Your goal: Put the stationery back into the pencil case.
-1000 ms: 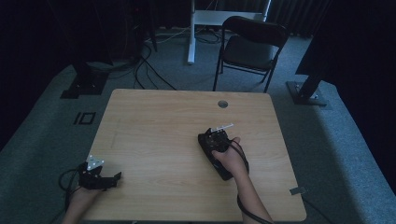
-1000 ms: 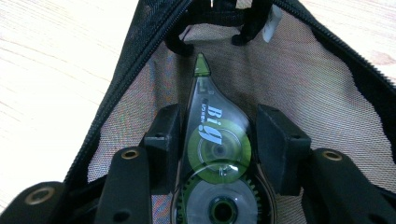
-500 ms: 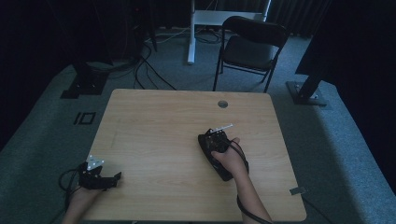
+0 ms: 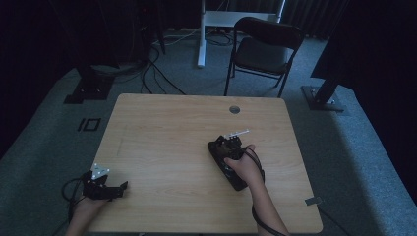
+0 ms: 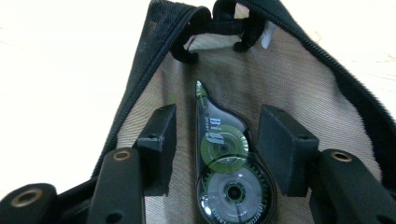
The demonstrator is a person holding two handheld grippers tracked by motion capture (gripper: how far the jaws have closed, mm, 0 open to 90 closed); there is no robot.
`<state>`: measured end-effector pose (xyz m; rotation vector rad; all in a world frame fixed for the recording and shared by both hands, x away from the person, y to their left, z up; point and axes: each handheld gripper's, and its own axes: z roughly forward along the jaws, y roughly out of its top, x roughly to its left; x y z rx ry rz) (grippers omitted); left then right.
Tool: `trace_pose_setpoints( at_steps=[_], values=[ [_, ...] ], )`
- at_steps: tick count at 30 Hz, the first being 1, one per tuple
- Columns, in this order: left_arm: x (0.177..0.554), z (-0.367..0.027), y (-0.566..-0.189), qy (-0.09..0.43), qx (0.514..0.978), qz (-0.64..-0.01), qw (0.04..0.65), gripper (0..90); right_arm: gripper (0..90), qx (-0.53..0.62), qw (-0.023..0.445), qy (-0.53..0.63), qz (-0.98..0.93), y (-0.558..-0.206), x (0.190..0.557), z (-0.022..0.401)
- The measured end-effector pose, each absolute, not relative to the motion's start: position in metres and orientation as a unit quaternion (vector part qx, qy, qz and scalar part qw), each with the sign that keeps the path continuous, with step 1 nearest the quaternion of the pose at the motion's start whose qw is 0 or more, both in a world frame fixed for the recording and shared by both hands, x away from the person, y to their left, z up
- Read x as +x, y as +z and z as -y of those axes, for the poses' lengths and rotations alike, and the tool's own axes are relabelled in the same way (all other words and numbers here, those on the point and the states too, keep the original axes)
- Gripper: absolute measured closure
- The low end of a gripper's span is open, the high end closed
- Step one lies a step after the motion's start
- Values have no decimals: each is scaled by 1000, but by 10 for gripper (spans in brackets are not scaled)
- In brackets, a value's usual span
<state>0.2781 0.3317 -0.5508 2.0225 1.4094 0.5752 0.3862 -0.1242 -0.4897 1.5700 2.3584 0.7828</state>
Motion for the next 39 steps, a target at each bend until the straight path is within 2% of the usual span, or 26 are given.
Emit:
trace_pose_setpoints(
  at_steps=[23,39],
  values=[
    [278,-332,-551,217,762,-531,301,0,434,503,105,334,-790,-459,364,149],
    [278,-332,-551,217,762,-531,301,0,386,485,137,370,-780,-444,346,176]
  ],
)
